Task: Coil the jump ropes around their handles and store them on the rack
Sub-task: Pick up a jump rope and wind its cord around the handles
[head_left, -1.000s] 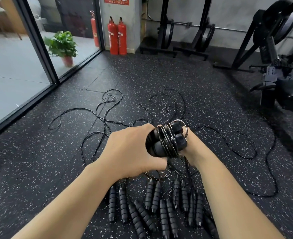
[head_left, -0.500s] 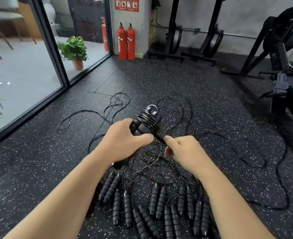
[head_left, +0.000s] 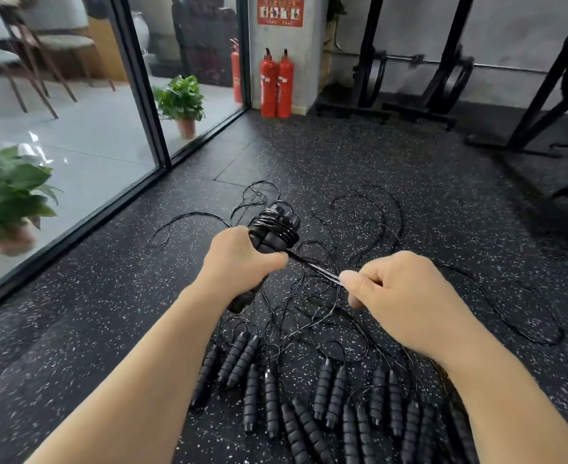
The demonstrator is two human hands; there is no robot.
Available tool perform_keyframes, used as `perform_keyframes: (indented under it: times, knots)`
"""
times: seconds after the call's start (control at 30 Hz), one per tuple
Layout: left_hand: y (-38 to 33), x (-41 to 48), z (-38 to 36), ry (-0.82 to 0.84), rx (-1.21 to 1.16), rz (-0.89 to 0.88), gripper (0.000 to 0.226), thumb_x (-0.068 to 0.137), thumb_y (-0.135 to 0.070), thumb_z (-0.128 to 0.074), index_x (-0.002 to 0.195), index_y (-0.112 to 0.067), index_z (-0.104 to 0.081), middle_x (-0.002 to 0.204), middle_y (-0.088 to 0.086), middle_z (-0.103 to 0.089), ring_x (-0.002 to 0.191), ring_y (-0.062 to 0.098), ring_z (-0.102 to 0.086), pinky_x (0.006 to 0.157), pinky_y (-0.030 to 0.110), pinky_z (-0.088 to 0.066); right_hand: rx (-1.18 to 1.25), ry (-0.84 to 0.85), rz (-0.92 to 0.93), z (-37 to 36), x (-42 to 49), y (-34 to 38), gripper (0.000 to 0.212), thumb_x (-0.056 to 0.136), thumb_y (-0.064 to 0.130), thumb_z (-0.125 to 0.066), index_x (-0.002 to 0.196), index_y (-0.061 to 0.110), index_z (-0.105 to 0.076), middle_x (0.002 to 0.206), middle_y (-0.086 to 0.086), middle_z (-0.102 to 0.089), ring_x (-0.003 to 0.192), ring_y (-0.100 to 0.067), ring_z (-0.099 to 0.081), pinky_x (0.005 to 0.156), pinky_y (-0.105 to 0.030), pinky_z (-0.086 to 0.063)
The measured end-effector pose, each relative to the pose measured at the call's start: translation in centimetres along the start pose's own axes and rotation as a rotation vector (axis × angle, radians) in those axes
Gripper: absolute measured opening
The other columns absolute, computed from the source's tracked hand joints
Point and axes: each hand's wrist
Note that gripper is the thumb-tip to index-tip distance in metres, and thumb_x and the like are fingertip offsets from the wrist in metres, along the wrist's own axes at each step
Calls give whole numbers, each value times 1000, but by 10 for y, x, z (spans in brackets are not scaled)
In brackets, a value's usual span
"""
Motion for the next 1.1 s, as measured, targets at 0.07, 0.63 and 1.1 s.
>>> perform_keyframes:
  times: [0.07,0.63,1.1]
  knots:
    - [-2,-1,-6,-1,97,-19,35,68,-34,-77,74,-2,-61,62,4,-60,61,21,-56,55,29,-44,-7,7,72,6,-1,8,47,89,47,-55,68,5,-61,43,3,-39,42,-11,-35,52,-31,-39]
    - [-45,-49,-40,320,725,-606,53,85,-50,-60,133,-37,-41,118,-14,-45,126,15,-36,114,71,-4,232,-40,31,13,19,-43,41,89,45,-61,66,12,-67,39,13,-40,45,-8,-37,59,-39,-42]
    - [-50,-55,-37,387,321,-624,72,73,-31,-74,135,-30,-37,115,-24,-43,119,1,-34,105,24,-9,698,51,-54,-8,30,-77,46,76,49,-71,67,6,-58,56,-4,-42,50,-14,-34,46,-25,-27]
Point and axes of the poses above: each hand's wrist, its own x-axis towards the middle knuckle, its own z-axis out of the back of the hand, y = z × x
